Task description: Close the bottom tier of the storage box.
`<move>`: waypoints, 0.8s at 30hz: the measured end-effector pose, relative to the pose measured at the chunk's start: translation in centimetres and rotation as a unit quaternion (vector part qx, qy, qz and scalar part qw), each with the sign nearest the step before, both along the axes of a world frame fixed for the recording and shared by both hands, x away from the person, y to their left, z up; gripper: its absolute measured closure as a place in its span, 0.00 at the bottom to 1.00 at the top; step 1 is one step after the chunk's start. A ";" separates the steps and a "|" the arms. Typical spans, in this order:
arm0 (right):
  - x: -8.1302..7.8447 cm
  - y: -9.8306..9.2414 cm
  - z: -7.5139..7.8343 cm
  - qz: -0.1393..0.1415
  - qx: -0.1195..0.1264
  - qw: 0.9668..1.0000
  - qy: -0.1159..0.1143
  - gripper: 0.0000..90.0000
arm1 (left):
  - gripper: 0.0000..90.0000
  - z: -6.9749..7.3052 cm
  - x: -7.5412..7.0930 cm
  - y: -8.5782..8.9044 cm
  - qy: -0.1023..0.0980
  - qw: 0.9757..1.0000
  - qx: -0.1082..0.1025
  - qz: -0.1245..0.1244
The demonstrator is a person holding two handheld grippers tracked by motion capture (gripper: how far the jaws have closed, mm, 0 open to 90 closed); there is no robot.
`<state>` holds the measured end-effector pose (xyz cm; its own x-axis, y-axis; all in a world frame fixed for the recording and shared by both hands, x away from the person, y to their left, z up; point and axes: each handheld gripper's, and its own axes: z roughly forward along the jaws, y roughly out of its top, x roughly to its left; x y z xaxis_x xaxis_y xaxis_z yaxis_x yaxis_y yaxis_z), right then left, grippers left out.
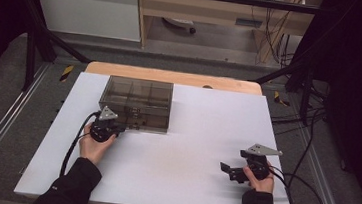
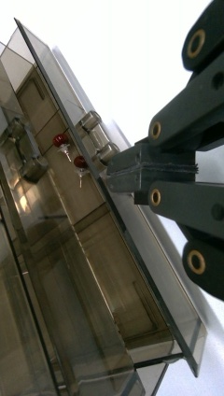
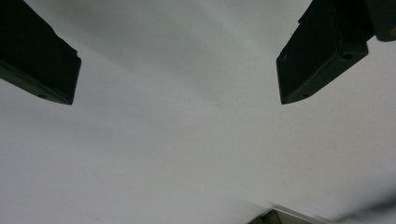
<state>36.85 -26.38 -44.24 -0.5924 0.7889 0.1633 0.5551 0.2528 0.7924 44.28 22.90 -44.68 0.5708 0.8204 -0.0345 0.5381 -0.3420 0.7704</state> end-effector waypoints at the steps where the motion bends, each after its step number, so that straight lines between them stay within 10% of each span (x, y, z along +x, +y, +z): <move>1: 0.0 0.0 0.0 0.000 -0.001 1.000 0.000 0.00 | 1.00 0.0 0.0 0.0 0.000 1.000 0.000 0.001; 24: 0.0 0.0 0.0 0.000 -0.001 1.000 0.000 0.00 | 1.00 0.0 0.9 -0.2 -0.008 1.000 0.000 0.009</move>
